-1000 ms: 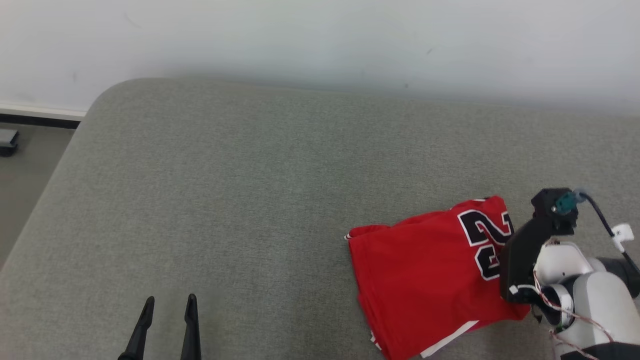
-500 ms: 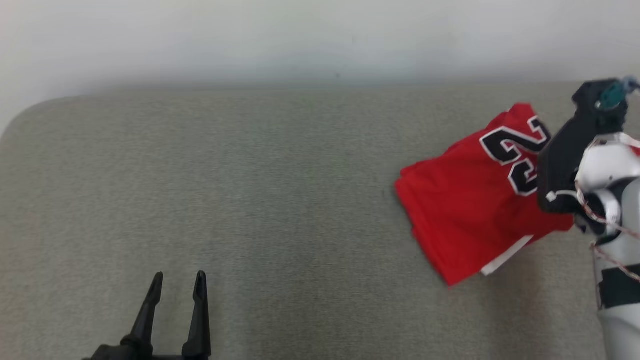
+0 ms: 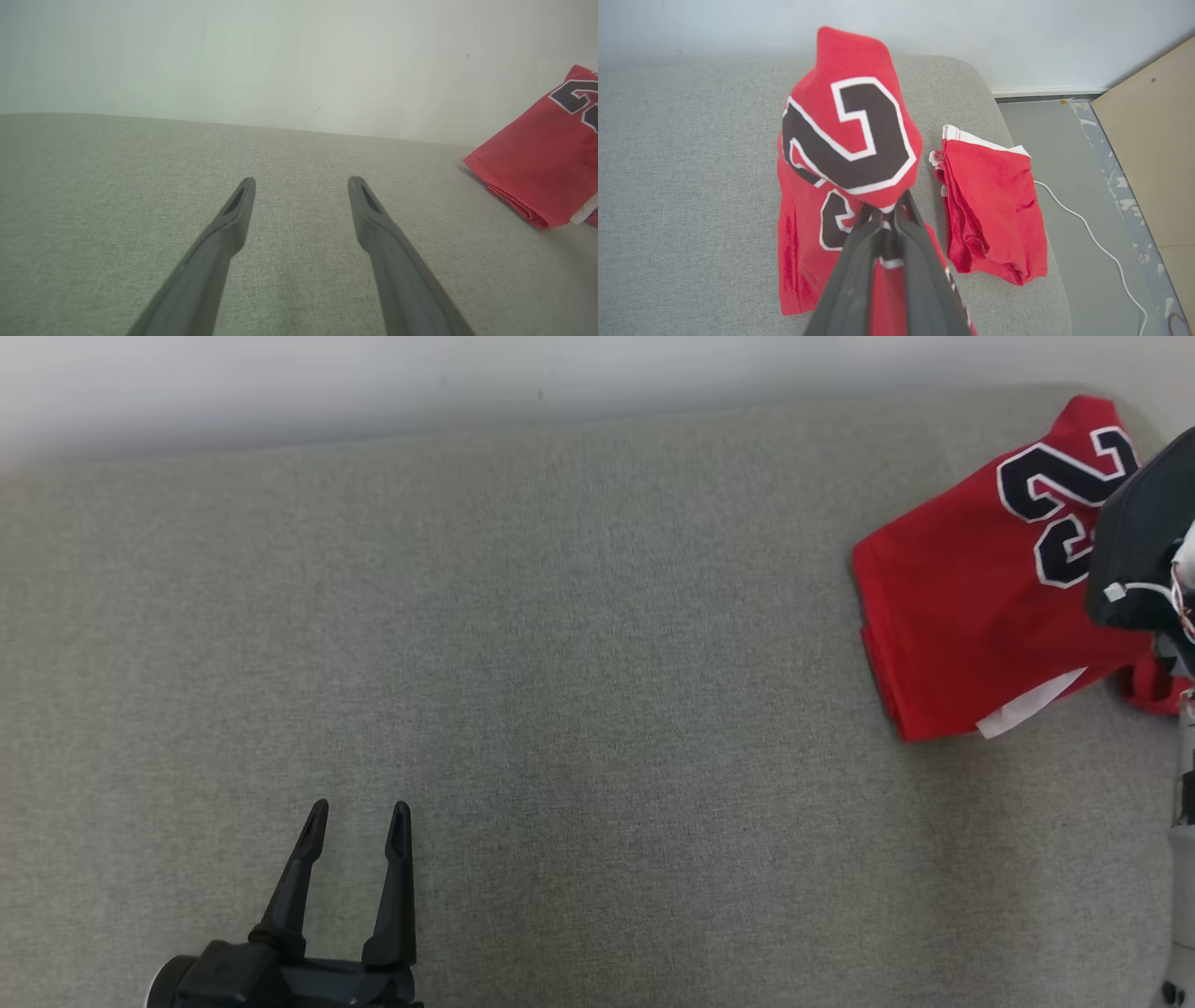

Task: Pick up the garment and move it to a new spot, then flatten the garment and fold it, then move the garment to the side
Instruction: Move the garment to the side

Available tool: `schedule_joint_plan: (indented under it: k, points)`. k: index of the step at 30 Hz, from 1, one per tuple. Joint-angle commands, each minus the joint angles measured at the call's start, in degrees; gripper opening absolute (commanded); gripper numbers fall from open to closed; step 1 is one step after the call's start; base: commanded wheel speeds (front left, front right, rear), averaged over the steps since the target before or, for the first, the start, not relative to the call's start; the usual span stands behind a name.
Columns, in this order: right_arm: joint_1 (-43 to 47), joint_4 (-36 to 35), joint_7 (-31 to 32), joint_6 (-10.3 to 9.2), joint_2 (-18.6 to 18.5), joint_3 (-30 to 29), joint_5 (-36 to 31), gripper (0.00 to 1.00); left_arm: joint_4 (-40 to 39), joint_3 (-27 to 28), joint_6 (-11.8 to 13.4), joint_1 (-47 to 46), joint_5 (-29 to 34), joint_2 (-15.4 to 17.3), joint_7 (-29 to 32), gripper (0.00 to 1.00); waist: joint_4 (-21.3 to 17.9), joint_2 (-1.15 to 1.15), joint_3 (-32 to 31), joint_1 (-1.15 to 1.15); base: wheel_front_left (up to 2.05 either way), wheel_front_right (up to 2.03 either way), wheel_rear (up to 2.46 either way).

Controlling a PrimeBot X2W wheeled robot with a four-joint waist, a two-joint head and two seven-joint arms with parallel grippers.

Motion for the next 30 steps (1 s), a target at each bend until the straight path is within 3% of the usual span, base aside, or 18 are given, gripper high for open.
schedule_joint_plan:
  k: [1,7,18,30]
  points:
    - [-0.94,-0.46,-0.13,0.0,-0.6,-0.19,-0.6,0.0,-0.11,-0.13,0.09,-0.67,0.51,0.05,-0.16,1.0,-0.59,-0.01,2.33,-0.01,0.0,0.0,0.0]
    - [-1.41,-3.23,0.29,0.0,-3.9,-0.7,-2.51,0.0,-0.4,0.03,0.07,-1.51,0.44,1.39,-0.16,1.0,-0.36,-0.01,4.48,-0.01,0.0,0.0,0.0]
    - [1.93,-5.64,-1.9,0.0,-15.28,-0.55,-7.02,0.0,-1.73,-1.2,0.06,-3.46,0.24,3.51,-0.16,1.0,0.37,-0.01,7.96,-0.01,0.0,0.0,0.0]
    - [8.03,-8.36,-12.8,0.0,-16.98,-9.48,-14.51,0.0,-3.79,-1.73,0.06,-4.3,0.63,7.48,-0.16,1.0,0.91,-0.01,12.21,-0.01,0.0,0.0,0.0]
